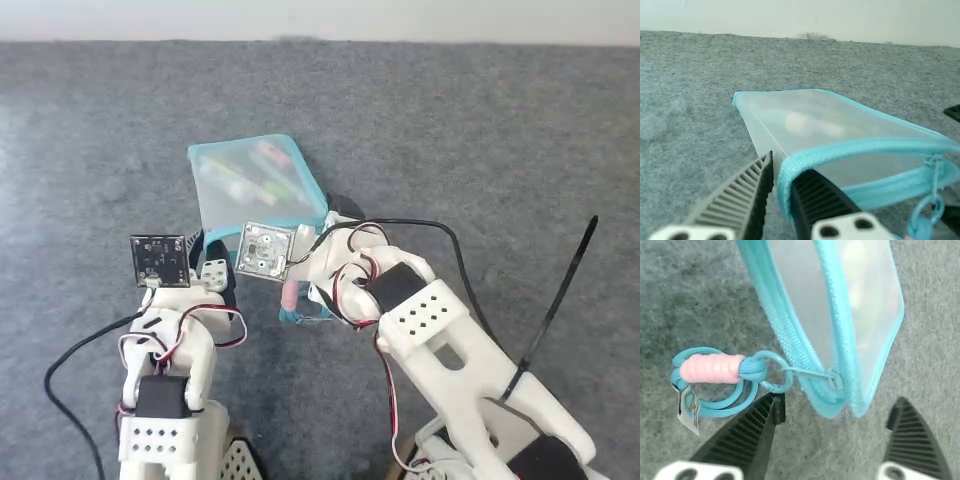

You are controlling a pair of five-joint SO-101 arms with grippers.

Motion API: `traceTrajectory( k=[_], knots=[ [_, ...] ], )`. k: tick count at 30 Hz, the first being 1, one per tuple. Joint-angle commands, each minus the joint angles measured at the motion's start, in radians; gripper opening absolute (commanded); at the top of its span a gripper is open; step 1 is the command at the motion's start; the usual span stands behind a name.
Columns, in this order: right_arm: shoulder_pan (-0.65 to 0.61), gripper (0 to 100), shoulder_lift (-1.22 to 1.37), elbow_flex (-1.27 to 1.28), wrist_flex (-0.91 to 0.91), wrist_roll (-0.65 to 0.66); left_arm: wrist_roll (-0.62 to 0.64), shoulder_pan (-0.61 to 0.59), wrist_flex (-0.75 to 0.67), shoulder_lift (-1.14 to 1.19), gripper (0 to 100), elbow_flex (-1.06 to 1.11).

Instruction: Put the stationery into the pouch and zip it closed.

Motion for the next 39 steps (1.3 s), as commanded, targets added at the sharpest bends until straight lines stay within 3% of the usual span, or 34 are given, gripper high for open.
traceTrajectory(
  k=[1,13,26,34,39],
  knots=[
    [-0.008,25.6,-0.004,-0.06,-0.019,0.006,-0.015,0.011,-0.014,-0.012,1,-0.033],
    [-0.008,8.5,-0.005,-0.055,-0.056,-0.052,-0.015,0.011,-0.014,-0.011,1,-0.033],
    [-0.048,32.4,0.033,0.0,-0.071,-0.071,-0.014,0.011,-0.012,-0.014,1,-0.039],
    [-0.001,22.3,0.15,-0.098,-0.093,-0.075,-0.014,0.011,-0.012,-0.014,1,-0.039],
    [0.001,5.4,0.15,-0.123,-0.085,-0.16,-0.014,0.011,-0.012,-0.014,1,-0.039]
  ],
)
